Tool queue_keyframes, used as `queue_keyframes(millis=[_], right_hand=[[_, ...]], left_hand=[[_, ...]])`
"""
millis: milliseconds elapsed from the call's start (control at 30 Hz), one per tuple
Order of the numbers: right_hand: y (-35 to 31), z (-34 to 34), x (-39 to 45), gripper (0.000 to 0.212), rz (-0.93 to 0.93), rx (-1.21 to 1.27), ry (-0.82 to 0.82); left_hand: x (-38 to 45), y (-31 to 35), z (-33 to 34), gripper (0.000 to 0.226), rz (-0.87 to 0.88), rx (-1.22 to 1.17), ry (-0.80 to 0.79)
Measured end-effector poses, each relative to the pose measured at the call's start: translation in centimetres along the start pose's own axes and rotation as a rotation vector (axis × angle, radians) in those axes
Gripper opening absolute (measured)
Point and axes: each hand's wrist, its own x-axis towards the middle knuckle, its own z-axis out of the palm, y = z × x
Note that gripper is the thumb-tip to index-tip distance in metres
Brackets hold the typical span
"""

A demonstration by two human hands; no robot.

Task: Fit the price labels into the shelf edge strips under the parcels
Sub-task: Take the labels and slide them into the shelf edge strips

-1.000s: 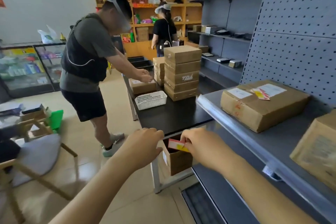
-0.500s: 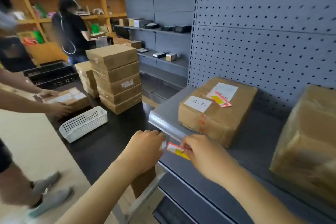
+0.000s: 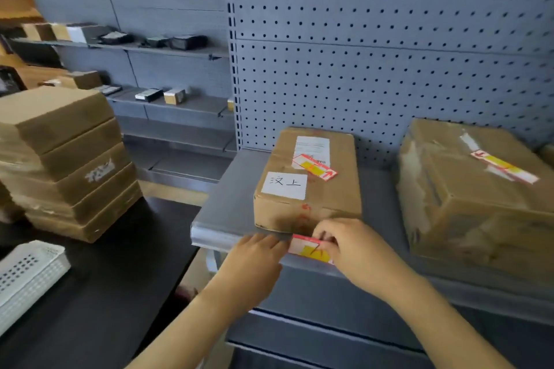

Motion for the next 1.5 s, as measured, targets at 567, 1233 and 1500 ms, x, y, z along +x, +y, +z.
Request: queue_keyframes(millis=[567,1233,1500], right_hand=[[-2.7,3.4,0.5,0.008,0.117,0.055,0.222],[-1.0,2.7,-1.5,0.022,0.112,-0.182,0.309],[4.9,-0.2,-9.8,0.022,0.528,-0.207,0.374]], left_hand=[[-0.8,0.4,-0.3,0.035,0.078,-0.109,-0.033],[0.1,3.3,-2.8,0.023,0.114,0.142,0.000],[5.6,10.5,-6.3,0.024,0.408,0.036,0.020]])
